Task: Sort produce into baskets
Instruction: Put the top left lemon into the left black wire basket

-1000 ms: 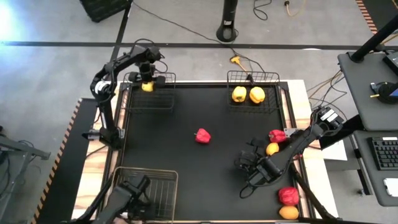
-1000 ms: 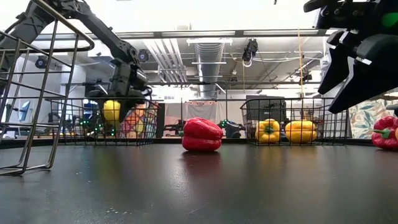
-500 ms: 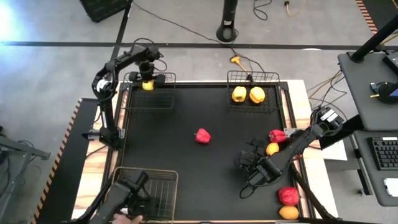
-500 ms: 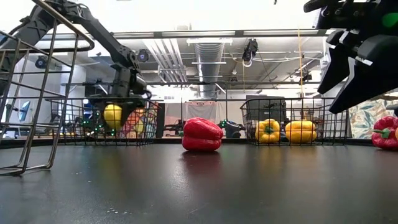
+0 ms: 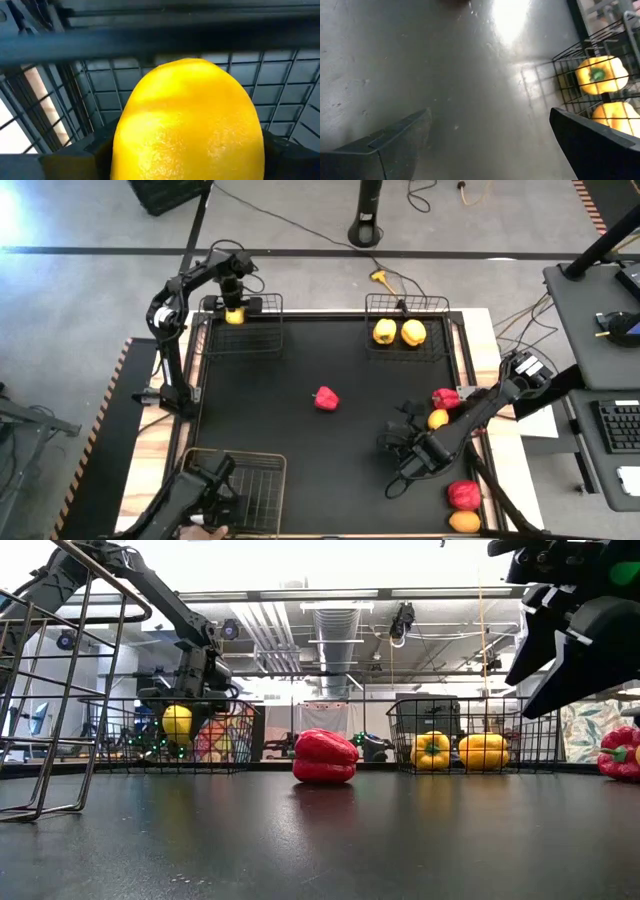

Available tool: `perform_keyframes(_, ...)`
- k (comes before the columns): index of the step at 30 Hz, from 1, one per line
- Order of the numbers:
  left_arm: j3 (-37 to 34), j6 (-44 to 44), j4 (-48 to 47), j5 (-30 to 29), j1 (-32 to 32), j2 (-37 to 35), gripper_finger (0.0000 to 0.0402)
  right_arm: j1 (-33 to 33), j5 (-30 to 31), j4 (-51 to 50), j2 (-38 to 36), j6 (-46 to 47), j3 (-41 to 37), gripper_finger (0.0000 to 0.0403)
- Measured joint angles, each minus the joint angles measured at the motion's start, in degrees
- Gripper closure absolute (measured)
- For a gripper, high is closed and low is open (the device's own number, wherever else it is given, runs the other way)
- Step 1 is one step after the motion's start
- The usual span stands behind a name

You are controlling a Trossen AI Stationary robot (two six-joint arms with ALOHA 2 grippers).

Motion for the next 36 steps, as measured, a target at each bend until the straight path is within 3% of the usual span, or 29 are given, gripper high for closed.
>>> perform_keyframes(10, -0.3, -1.0, -7.0, 0.1, -1.5, 0.0, 0.0134, -0.5, 0.8, 0.0, 0.0, -0.6, 0.0, 0.0003)
perform_keyframes(15, -0.3, -1.7, -2.4, 0.9, -1.7, 0.3, 0.0134, -0.5, 0.6, 0.0, 0.0, 0.4, 0.0, 0.0003)
perform_keyframes(23, 0.0, -1.4, -3.8, 4.0, -2.2, 4.0, 0.0134, -0.5, 0.2, 0.0, 0.0, 0.1, 0.0, 0.0003)
perform_keyframes(36, 0.4, 1.1, -2.3, 3.0, -2.1, 5.2, 0.0126, -0.6, 0.7, 0.0, 0.0, -0.5, 0.0, 0.0003)
